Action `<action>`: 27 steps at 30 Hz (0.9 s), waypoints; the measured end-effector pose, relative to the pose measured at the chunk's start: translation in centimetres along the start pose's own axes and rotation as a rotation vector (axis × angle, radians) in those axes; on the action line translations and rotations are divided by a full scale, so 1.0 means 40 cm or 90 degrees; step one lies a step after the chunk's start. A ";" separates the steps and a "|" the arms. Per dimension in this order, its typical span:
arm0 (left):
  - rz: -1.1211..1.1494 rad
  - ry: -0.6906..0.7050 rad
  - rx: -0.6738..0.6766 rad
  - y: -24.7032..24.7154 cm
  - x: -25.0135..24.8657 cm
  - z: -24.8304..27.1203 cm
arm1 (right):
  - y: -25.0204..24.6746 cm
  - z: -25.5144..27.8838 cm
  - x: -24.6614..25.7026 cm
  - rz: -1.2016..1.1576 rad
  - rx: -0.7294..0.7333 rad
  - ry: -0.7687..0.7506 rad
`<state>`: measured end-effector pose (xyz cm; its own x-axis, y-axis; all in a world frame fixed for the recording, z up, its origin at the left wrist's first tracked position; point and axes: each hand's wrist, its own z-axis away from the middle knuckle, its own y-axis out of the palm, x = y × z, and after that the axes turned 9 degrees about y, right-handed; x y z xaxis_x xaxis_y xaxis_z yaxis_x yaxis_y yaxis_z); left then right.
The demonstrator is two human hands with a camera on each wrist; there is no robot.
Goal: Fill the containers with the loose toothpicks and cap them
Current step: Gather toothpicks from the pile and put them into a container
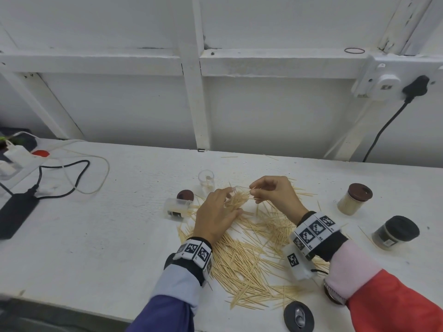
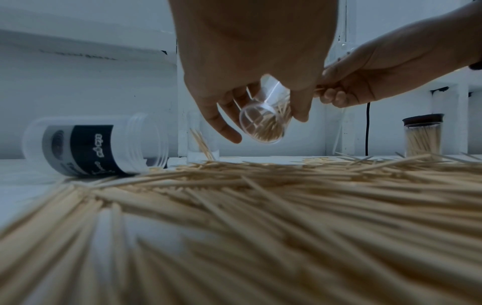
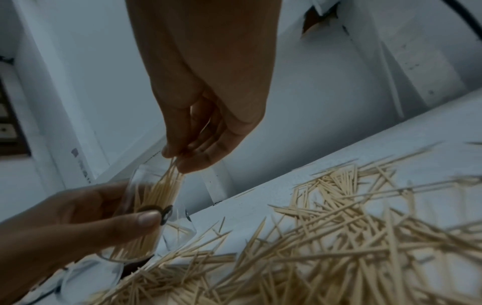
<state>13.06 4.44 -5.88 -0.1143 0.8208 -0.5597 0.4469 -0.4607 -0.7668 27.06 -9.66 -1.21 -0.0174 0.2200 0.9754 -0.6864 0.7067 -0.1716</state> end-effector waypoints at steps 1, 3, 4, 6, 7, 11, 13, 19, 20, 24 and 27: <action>-0.005 -0.017 -0.001 0.000 0.000 -0.001 | -0.004 0.001 0.001 -0.003 -0.006 -0.002; -0.009 -0.045 0.000 -0.001 -0.002 -0.003 | -0.013 0.003 0.003 -0.003 -0.009 -0.006; -0.010 -0.053 0.001 -0.001 -0.003 -0.003 | -0.015 0.004 0.003 0.002 -0.002 -0.007; -0.011 -0.062 0.005 -0.001 -0.005 -0.005 | -0.016 0.005 0.004 0.024 0.020 -0.001; -0.012 -0.064 0.007 -0.001 -0.005 -0.005 | -0.013 0.005 0.003 0.043 0.029 0.002; -0.006 -0.018 0.022 0.003 -0.001 -0.004 | 0.001 -0.001 0.007 0.110 0.014 -0.021; -0.006 0.014 0.036 0.004 0.000 -0.001 | 0.006 0.000 0.012 0.093 -0.010 -0.044; 0.005 0.021 0.020 0.006 0.003 0.000 | 0.017 0.003 -0.001 0.104 -0.057 -0.025; 0.007 0.022 0.024 0.007 0.002 0.000 | 0.021 0.010 -0.002 0.115 -0.014 0.000; 0.027 -0.013 0.018 0.001 -0.008 0.000 | 0.067 0.052 -0.002 0.216 0.203 0.042; 0.037 -0.024 0.013 -0.002 -0.011 0.002 | 0.082 0.057 -0.006 0.258 0.238 0.012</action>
<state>13.02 4.09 -5.60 -0.1217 0.7790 -0.6151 0.4361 -0.5147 -0.7381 23.16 -8.95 -1.68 -0.3240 0.4391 0.8380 -0.8387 0.2766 -0.4692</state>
